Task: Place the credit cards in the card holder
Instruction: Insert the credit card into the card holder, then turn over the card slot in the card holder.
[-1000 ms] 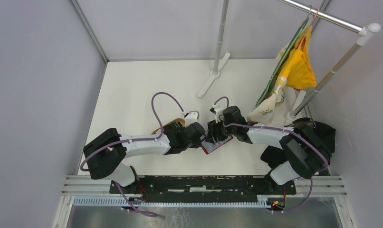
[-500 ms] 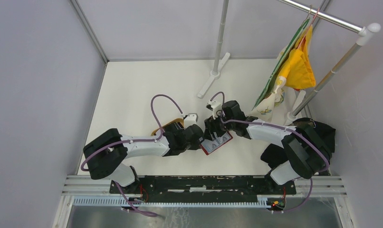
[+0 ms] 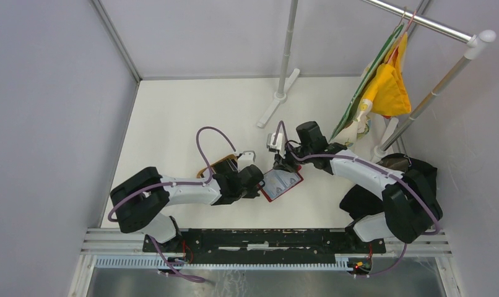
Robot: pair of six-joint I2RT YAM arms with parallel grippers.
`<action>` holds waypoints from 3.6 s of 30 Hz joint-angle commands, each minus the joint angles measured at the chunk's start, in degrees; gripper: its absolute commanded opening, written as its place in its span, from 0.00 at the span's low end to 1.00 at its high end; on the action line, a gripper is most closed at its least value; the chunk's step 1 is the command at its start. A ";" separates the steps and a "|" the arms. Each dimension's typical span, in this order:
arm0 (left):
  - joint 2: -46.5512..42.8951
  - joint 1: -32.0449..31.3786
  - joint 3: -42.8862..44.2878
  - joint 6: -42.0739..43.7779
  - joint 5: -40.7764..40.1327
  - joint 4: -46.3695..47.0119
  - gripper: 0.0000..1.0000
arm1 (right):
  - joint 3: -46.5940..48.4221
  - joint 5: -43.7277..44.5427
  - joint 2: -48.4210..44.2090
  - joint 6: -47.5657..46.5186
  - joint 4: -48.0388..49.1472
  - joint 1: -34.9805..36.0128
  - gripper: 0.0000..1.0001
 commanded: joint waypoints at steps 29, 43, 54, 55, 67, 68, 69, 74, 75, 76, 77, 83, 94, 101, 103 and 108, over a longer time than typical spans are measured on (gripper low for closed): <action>-0.86 8.01 1.93 7.96 3.42 7.21 0.02 | 11.48 1.72 14.78 -24.03 -23.15 -0.59 0.08; -21.14 7.85 -8.87 9.06 5.17 9.73 0.40 | 11.86 0.83 18.20 -20.75 -22.29 0.33 0.09; -25.35 7.82 -16.84 2.96 14.67 20.98 0.71 | 12.13 -6.03 12.84 -23.00 -23.87 -4.19 0.12; -25.34 7.84 -17.65 2.13 15.36 22.83 0.68 | 11.76 -6.45 12.57 -22.95 -23.48 -4.45 0.12; -14.58 7.84 -15.86 -0.97 17.34 31.03 0.48 | 11.29 -5.56 17.46 -19.92 -22.23 -3.48 0.11; -13.64 7.82 -15.47 -0.86 17.47 31.05 0.48 | 11.29 -5.10 17.78 -19.64 -22.10 -3.35 0.11; -12.85 7.82 -15.07 -0.72 17.49 31.19 0.47 | 11.23 -4.55 18.07 -19.46 -21.96 -3.18 0.11; -9.16 7.82 -13.91 -0.56 18.08 33.13 0.45 | 11.33 -2.53 20.04 -18.65 -21.74 -2.05 0.11; -8.61 7.82 -13.75 -0.64 18.20 33.52 0.45 | 11.45 -2.05 20.41 -18.48 -21.74 -1.88 0.11; -8.00 7.88 -13.66 -0.70 18.45 34.09 0.45 | 11.46 -1.50 20.61 -18.31 -21.66 -1.77 0.11; -7.36 7.83 -13.61 -0.85 18.57 34.62 0.45 | 11.46 -1.13 20.82 -18.12 -21.57 -1.73 0.11; -3.81 7.73 -13.33 -2.09 19.35 37.52 0.44 | 11.81 -0.22 21.94 -17.76 -21.94 -1.79 0.11; -0.77 7.78 -11.14 -2.15 19.55 39.46 0.42 | 12.78 -1.12 22.91 -18.29 -23.74 -1.85 0.11; 1.07 7.76 -10.64 -3.24 19.46 39.69 0.39 | 12.93 -1.21 23.03 -18.39 -23.96 -1.90 0.11; 1.60 7.74 -10.50 -3.46 19.38 39.72 0.39 | 12.95 -1.29 23.03 -18.46 -23.94 -1.95 0.11; 2.42 7.74 -10.35 -3.95 19.55 40.82 0.40 | 12.95 -1.30 23.03 -18.55 -24.05 -2.00 0.11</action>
